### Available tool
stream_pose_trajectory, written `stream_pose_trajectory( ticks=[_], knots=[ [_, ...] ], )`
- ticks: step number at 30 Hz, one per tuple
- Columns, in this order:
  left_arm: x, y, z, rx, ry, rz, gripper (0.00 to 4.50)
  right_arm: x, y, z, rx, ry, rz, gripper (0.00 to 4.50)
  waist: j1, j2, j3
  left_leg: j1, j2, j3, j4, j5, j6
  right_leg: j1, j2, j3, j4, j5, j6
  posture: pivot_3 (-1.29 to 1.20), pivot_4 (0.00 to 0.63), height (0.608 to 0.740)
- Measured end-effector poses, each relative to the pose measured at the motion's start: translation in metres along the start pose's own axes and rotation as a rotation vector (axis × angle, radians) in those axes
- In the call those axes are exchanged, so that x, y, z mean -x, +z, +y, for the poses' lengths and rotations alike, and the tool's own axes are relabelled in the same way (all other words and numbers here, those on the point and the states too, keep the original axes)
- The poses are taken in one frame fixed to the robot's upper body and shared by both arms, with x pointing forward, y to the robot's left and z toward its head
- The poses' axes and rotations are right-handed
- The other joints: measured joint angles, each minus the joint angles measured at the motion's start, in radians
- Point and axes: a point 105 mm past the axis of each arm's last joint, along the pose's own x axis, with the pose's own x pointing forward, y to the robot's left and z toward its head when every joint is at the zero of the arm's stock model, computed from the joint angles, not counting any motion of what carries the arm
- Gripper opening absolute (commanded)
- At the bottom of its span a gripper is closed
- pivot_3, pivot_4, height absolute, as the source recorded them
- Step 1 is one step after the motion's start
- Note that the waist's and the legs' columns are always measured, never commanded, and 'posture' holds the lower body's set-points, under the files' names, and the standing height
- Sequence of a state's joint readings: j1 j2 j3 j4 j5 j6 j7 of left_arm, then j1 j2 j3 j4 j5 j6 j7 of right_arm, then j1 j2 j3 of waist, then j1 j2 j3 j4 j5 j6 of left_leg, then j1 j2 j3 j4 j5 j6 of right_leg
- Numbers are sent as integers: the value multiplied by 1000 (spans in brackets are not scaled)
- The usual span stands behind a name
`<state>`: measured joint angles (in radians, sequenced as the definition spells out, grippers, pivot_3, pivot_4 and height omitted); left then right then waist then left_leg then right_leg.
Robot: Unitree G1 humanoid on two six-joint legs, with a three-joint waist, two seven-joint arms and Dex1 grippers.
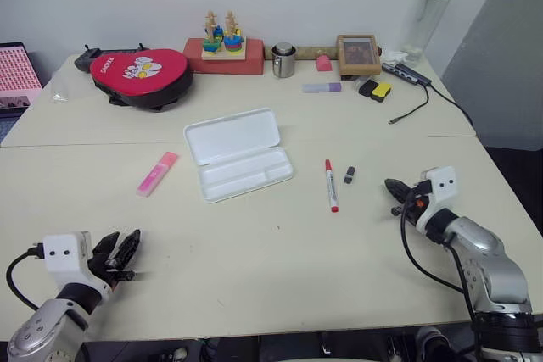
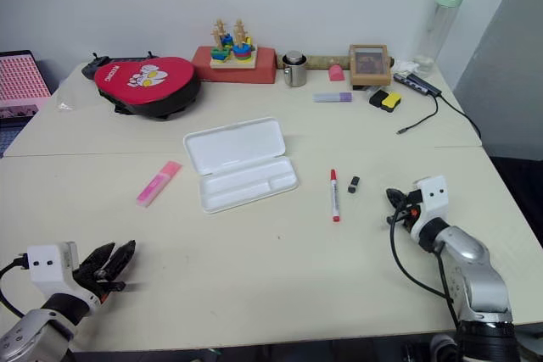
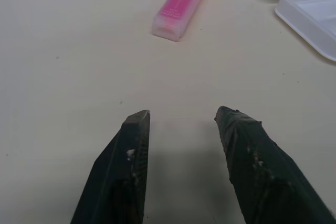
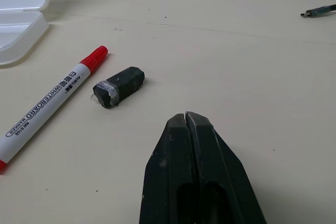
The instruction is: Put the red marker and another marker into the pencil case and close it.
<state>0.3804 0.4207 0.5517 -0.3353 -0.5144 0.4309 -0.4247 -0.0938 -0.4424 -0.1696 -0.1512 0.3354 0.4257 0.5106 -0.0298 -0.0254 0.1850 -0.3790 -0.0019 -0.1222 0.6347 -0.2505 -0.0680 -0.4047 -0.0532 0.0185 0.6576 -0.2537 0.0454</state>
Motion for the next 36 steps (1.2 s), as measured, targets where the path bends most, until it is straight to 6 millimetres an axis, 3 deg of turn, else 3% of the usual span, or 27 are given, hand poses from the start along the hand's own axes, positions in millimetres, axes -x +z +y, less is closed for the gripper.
stream_pose_trajectory(
  ticks=[1,9,19,26,30,32,36],
  knots=[
    [0,1,-1,-2,-1,-1,3117,0,0,0,0,3,0,425,0,0,0,0,0,0,0,0,0,0,0,0,0,0,0,0,150,740],
    [0,4,-5,-5,-14,1,4500,0,0,1,1,15,1,2344,0,0,0,0,0,0,0,0,0,0,0,0,0,0,0,0,150,740],
    [0,7,-8,1,-12,5,4500,0,0,3,11,29,9,4486,0,0,0,0,0,0,0,0,0,0,0,0,0,0,0,0,150,740],
    [1,14,-15,-8,-54,3,4500,0,7,7,64,118,49,4486,-1,0,0,0,0,0,0,0,0,0,0,0,0,0,0,0,150,740],
    [1,27,-21,-36,-128,8,4500,-10,42,17,154,266,21,4486,-3,2,1,0,0,0,0,0,0,0,0,0,0,0,-1,0,150,740],
    [0,37,-22,-60,-165,12,4500,-20,62,33,211,374,-10,4486,-3,2,1,0,0,0,0,0,0,0,0,-1,0,0,-1,0,150,740],
    [-1,43,-24,-92,-215,33,4500,-32,64,51,237,504,-1,4486,-2,1,2,-2,0,0,-1,0,0,-1,0,-1,-1,1,5,0,150,740]
  ],
)
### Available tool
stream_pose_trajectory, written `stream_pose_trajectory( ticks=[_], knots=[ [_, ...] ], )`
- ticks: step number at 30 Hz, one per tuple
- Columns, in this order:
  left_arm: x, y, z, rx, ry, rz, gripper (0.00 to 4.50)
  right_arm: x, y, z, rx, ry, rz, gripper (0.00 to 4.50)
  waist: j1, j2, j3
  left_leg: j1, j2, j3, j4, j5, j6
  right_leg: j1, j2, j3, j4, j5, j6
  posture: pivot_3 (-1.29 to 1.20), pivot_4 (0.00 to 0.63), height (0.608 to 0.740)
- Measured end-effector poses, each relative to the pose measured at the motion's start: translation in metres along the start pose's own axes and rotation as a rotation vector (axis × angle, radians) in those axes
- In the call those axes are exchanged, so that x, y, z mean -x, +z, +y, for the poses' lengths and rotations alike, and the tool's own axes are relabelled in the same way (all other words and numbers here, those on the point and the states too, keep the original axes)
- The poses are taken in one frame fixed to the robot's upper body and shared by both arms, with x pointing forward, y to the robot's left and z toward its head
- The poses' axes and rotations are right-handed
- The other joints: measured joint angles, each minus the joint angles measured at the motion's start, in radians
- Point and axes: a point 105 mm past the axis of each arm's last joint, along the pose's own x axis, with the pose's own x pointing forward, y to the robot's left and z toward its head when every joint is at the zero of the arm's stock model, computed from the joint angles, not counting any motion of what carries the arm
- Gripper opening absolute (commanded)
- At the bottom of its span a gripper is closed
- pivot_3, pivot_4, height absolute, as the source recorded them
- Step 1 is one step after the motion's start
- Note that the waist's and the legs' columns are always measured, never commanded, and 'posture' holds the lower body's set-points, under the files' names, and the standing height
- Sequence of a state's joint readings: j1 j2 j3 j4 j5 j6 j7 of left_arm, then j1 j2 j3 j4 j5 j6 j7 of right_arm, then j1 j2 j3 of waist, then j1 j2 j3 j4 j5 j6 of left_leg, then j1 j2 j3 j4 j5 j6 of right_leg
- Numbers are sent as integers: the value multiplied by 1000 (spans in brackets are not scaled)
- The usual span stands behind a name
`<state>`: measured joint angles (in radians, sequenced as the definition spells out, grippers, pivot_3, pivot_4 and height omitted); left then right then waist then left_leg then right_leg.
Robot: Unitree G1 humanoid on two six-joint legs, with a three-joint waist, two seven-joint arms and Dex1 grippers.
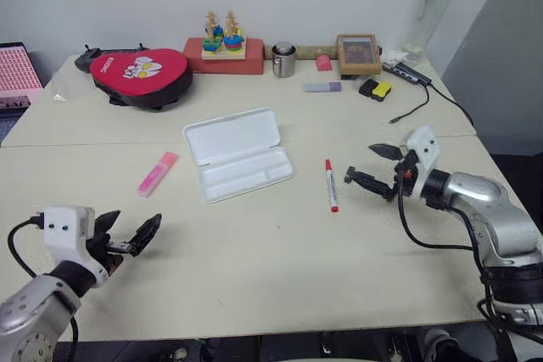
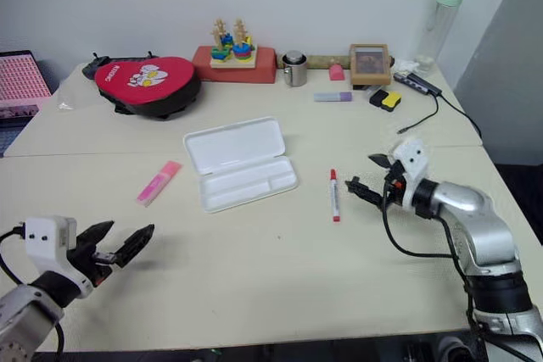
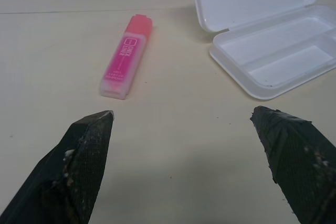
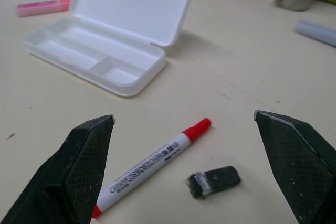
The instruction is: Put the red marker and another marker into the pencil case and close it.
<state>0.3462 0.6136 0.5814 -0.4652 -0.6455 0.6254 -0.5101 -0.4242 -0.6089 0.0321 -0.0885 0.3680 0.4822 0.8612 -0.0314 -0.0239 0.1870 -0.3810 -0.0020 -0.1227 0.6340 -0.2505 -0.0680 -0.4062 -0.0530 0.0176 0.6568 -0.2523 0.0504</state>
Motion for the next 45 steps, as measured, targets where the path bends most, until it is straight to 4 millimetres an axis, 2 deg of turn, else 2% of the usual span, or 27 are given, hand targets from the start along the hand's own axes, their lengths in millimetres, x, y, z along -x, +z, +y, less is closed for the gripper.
stream_pose_trajectory(
  ticks=[3,6,10,16,19,22,31,37,45],
  knots=[
    [0,5,-3,-50,-62,28,4500,-17,12,6,57,108,-13,4486,-1,1,1,1,0,0,-1,0,0,0,0,0,0,0,0,0,150,740],
    [0,11,-9,-107,-146,65,4500,-36,30,21,180,283,-36,4486,-3,1,1,2,1,0,-4,0,0,0,0,-1,0,0,-1,0,150,740],
    [2,14,-13,-145,-219,101,4500,-51,28,39,223,441,-20,4486,-3,1,1,1,1,0,-5,0,0,-1,0,-1,0,1,-4,0,150,740],
    [3,15,-17,-160,-241,109,4500,-64,28,57,290,560,-20,4486,-2,2,1,1,1,-1,-5,0,0,-1,0,-1,0,1,-4,0,150,740],
    [0,20,-23,-176,-249,89,4500,-80,26,80,313,650,-12,4486,-3,2,1,1,1,-1,-5,0,0,-1,0,-1,0,1,-4,0,150,740],
    [-1,21,-27,-178,-253,77,4500,-92,23,89,335,682,2,4486,-3,2,1,2,0,-1,-5,0,0,-1,0,-1,1,1,-4,0,150,740],
    [-1,11,-27,-158,-231,95,4500,-122,17,84,364,653,45,4486,-4,2,2,2,0,-1,-5,0,-1,-1,0,-1,1,1,-4,0,150,740],
    [-2,9,-27,-151,-215,91,4500,-130,4,75,347,618,101,4486,-4,3,2,2,0,-1,-5,0,-1,-1,0,-1,1,1,-4,0,150,740],
    [-3,8,-28,-151,-211,87,4500,-132,-12,63,331,574,169,4486,-7,3,2,2,0,-1,-5,0,-1,-1,0,-1,2,1,-4,0,150,740]
  ],
)
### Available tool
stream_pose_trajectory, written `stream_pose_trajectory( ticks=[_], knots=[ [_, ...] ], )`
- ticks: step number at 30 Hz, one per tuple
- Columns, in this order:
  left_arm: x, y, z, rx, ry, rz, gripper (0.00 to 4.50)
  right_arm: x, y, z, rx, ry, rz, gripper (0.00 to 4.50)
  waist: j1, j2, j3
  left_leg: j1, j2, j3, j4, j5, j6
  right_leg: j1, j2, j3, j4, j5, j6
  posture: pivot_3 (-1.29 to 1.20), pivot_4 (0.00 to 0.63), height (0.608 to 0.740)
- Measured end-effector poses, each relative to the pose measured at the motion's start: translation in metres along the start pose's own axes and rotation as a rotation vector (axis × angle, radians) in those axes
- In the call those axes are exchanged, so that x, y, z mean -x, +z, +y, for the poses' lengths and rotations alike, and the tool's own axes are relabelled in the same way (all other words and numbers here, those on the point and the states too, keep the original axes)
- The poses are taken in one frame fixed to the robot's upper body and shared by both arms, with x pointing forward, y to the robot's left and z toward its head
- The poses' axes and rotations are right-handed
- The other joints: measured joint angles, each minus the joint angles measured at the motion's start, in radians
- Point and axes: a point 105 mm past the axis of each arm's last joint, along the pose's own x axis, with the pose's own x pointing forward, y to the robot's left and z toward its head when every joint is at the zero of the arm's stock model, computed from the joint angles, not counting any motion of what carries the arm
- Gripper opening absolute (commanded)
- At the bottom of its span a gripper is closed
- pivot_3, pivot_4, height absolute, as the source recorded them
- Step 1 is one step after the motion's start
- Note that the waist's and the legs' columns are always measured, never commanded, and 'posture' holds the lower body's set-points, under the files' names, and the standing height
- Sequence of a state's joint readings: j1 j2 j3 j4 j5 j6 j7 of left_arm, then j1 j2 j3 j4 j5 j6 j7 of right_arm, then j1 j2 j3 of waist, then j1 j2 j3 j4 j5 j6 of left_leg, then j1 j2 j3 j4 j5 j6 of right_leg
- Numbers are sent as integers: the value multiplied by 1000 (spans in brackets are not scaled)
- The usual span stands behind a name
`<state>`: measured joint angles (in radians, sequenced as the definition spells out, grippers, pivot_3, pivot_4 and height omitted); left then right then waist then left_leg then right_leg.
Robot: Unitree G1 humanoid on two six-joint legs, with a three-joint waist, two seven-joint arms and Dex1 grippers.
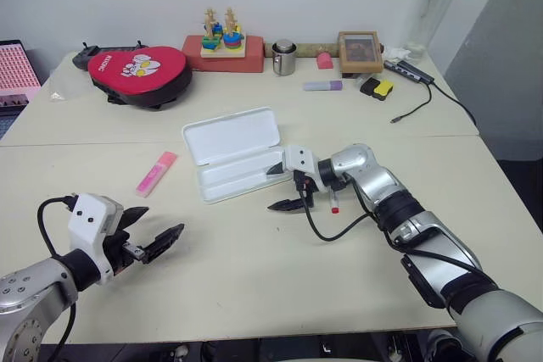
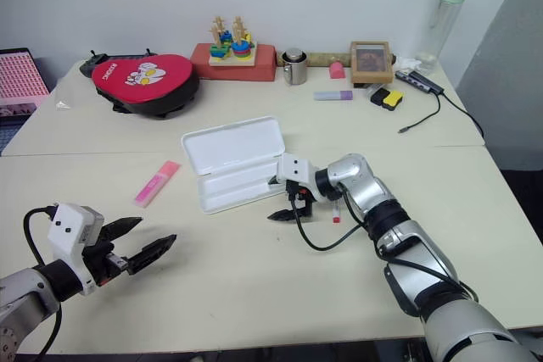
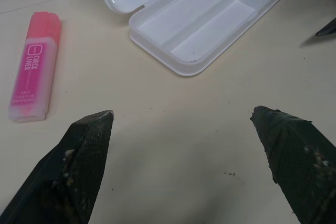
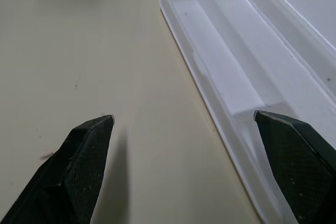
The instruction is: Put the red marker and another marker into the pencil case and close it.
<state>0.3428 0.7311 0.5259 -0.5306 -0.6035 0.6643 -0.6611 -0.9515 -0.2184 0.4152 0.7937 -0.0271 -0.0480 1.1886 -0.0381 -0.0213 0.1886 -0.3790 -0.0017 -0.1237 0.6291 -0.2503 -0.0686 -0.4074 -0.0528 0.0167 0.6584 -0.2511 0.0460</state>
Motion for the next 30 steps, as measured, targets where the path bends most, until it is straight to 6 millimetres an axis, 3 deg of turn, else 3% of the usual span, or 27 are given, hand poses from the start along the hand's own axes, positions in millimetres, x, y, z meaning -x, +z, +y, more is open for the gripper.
stream_pose_trajectory(
  ticks=[3,6,18,23,30],
  knots=[
    [-1,-1,-1,4,-1,1,4500,2,-6,-2,10,-9,39,4486,-1,0,0,0,0,0,0,0,0,0,0,0,0,0,0,0,150,740],
    [-2,-2,-1,4,0,0,4500,3,-7,-2,18,4,54,4047,-3,0,0,0,0,0,0,0,0,0,0,0,0,0,0,0,150,740],
    [-7,1,-3,4,3,-20,4500,6,-8,-1,62,54,125,1074,-3,0,0,0,0,0,0,0,0,0,0,0,1,0,0,0,150,740],
    [-10,3,-4,-1,-1,-32,4500,8,-9,1,66,70,130,30,-3,0,0,0,0,0,0,0,0,0,0,0,1,0,0,0,150,740],
    [-12,1,-3,-6,14,-23,4500,11,-10,6,90,91,132,30,-2,0,0,0,0,0,0,0,0,0,0,0,1,0,0,0,150,740]
  ],
)
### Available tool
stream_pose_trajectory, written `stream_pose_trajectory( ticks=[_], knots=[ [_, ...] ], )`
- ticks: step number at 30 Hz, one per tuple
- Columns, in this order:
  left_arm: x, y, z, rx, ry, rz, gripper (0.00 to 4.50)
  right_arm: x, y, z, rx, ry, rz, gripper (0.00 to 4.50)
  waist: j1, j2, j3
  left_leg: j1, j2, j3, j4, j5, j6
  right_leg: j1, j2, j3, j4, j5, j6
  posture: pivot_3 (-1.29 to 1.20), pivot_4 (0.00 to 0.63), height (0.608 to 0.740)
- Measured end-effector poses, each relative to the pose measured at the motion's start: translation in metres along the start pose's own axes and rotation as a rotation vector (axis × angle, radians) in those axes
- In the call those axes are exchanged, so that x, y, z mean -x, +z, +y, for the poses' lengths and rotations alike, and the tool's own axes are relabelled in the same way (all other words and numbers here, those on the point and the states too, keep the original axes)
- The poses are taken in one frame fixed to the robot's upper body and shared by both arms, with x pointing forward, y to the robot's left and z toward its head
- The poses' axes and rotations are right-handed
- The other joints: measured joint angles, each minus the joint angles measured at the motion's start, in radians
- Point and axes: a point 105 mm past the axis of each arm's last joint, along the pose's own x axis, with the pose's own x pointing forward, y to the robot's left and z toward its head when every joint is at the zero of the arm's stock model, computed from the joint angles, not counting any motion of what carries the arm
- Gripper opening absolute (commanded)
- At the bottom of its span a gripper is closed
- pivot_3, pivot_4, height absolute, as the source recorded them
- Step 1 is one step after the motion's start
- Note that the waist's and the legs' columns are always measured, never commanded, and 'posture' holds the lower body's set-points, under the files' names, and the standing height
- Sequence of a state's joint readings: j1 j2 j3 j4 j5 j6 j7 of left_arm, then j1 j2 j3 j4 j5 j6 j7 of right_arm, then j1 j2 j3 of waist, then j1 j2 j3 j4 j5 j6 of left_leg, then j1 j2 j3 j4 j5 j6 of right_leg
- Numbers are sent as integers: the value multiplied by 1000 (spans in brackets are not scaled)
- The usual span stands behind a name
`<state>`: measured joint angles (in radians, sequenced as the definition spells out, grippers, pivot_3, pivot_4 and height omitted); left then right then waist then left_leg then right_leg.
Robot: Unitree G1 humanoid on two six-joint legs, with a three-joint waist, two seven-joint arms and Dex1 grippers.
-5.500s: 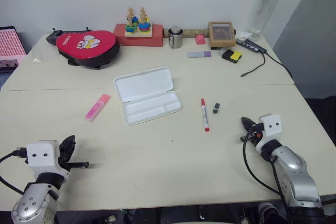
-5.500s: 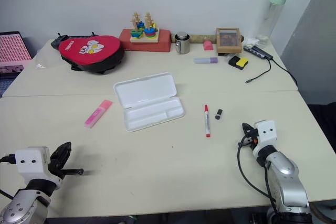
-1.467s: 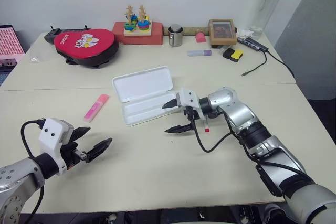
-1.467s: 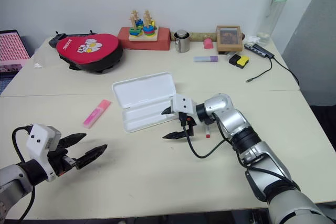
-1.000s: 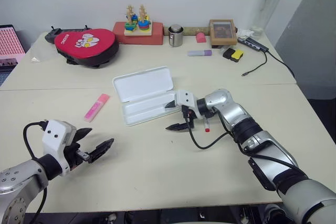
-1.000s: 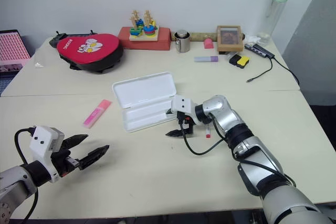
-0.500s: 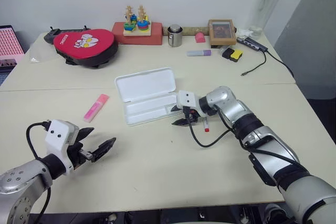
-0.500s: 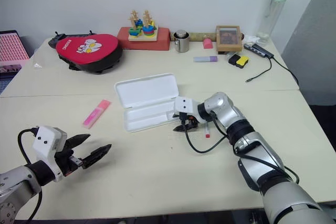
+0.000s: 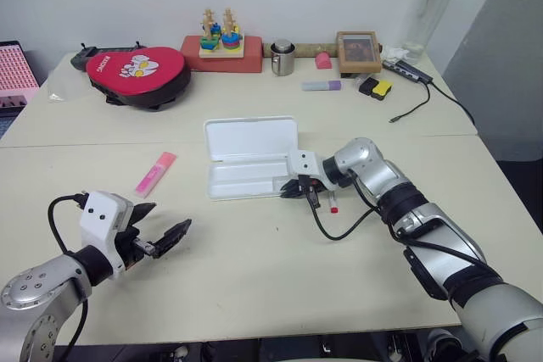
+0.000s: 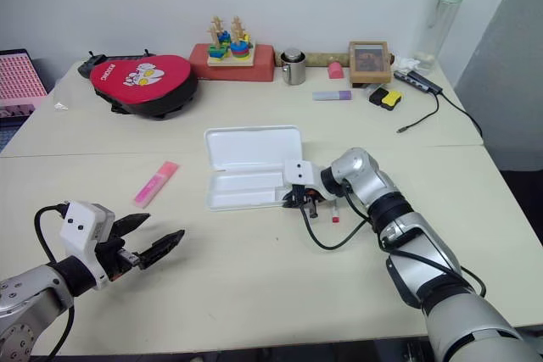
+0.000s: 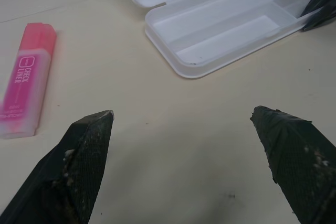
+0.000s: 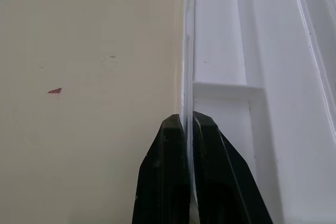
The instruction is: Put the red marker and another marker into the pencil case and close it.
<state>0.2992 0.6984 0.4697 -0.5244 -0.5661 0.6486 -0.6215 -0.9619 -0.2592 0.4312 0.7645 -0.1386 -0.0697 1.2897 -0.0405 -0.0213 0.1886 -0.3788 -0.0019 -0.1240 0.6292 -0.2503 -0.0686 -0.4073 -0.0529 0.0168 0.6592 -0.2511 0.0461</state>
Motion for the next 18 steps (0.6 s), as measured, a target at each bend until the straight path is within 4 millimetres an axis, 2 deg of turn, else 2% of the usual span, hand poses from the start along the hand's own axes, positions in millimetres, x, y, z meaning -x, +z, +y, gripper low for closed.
stream_pose_trajectory(
  ticks=[11,18],
  knots=[
    [-4,-9,0,-12,1,39,4500,9,0,33,31,27,18,30,1,0,0,0,0,0,0,0,0,0,0,0,0,0,0,0,150,740],
    [-8,-13,14,-61,27,94,4500,7,4,57,-35,-4,18,30,5,0,0,0,0,0,1,0,0,0,0,0,1,-1,1,0,150,740]
  ],
)
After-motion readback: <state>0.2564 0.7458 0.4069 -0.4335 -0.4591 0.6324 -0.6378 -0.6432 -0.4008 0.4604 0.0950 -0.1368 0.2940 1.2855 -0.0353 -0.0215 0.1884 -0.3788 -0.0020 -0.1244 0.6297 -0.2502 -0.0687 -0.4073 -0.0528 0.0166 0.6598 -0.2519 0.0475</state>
